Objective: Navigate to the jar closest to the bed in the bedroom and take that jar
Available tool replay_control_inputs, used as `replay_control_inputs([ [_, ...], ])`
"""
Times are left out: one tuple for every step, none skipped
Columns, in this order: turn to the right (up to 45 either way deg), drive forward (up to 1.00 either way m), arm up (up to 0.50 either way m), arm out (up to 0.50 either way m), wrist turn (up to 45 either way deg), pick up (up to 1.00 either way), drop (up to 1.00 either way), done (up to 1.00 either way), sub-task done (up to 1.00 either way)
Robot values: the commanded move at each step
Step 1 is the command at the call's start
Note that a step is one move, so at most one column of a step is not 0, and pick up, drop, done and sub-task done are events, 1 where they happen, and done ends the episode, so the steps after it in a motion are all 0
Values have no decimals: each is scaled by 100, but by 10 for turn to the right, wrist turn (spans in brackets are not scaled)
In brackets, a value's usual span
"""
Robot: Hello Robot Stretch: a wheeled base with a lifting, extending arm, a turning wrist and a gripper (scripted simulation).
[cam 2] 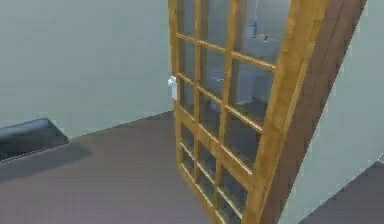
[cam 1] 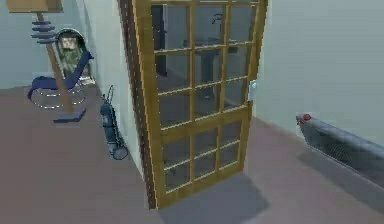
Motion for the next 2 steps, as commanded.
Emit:
replay_control_inputs([
  [360,0,0,0,0,0,0,0,0],
  [0,100,0,0,0,0,0,0,0],
])
